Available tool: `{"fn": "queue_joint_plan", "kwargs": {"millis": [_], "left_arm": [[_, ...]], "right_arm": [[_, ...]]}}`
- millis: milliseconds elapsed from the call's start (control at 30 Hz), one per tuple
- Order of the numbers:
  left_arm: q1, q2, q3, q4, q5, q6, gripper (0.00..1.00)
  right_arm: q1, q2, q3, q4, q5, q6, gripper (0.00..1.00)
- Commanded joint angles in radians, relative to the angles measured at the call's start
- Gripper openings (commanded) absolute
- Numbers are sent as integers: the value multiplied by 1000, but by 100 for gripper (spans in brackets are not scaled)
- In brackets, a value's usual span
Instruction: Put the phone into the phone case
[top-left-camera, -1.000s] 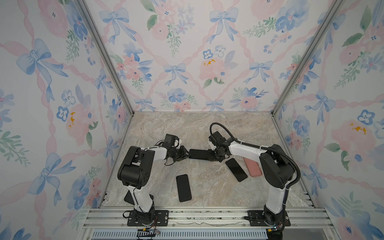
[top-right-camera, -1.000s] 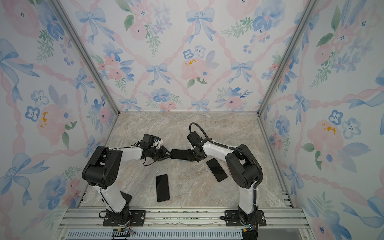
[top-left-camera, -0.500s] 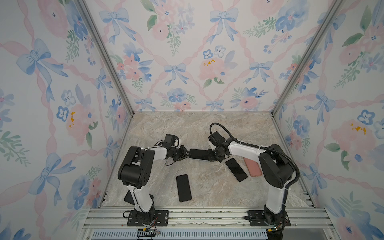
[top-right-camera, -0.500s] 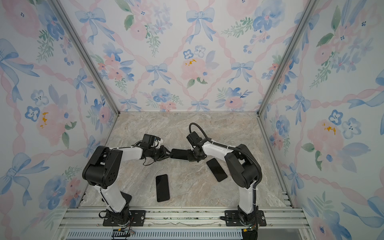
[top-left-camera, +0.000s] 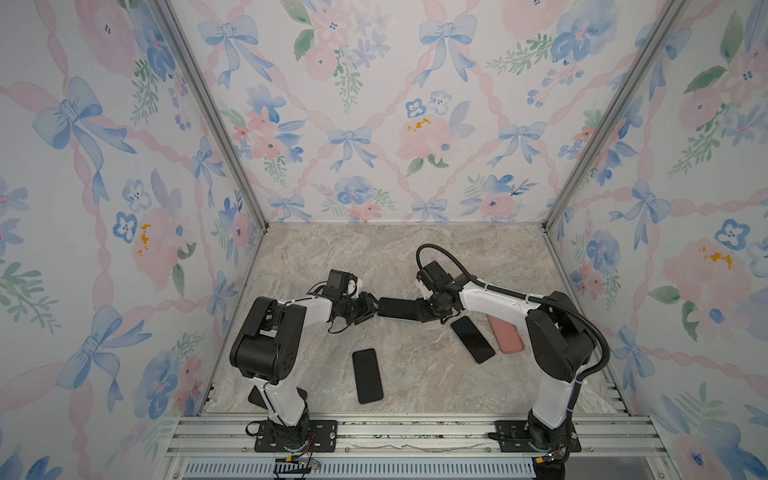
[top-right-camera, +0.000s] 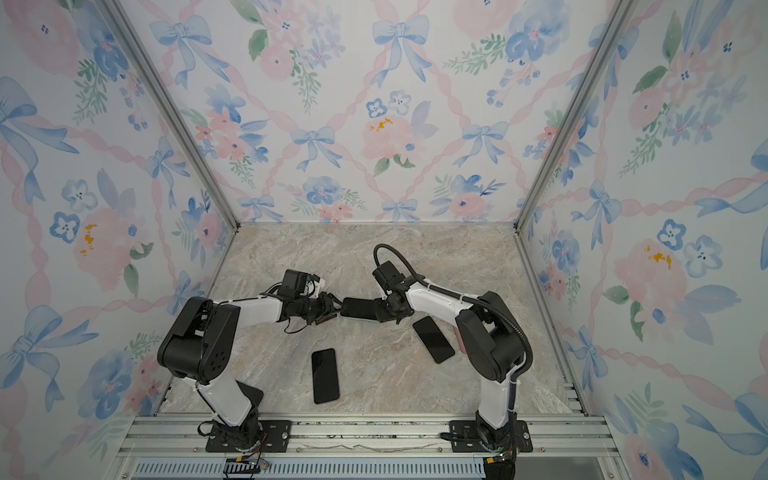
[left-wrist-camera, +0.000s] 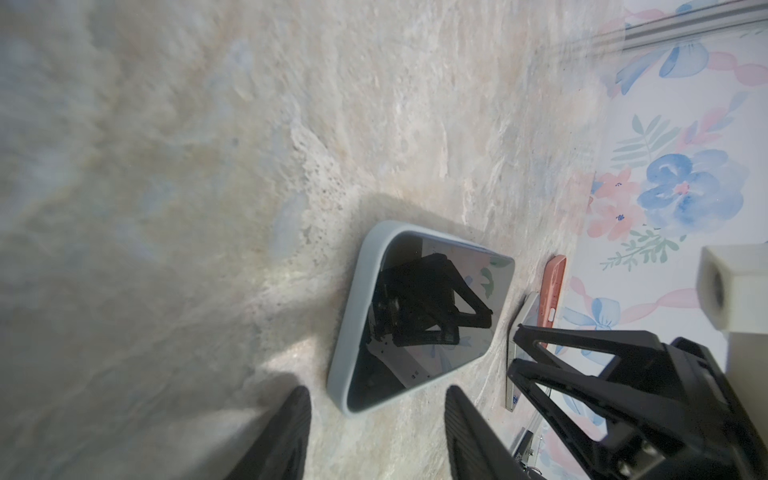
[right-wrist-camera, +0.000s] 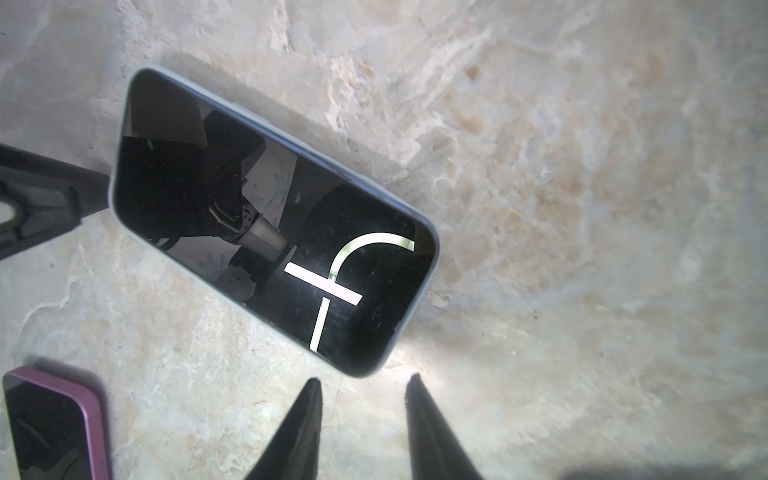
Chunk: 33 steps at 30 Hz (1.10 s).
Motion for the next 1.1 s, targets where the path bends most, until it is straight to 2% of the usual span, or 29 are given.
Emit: {"fn": "queue_joint_plan", "kwargs": {"millis": [0,167,400,500,800,1067], "left_arm": [[-24,-25,-24,-30,-16,-11,55],[-35,-41,-45,-29,-26,-19,57],[-59,-22,-30,-29,-26,-23,58],[-63,-3,-21,-29,-24,-24,58],[-64,47,8,-20,-16,-24,57],[-64,83,27,-6,-5,-26,55]], "right_arm": [[-16,-18,25,13,-3,-67,38],[-41,23,74,39,-23,-115,43],[-71,121,187,-2,-62,-196,62],[-79,154,219,-10,-84,-211,66],[-82,216,236,-2,-160,-200,67],[-80,221,228,-31,-184,-203,61]]}}
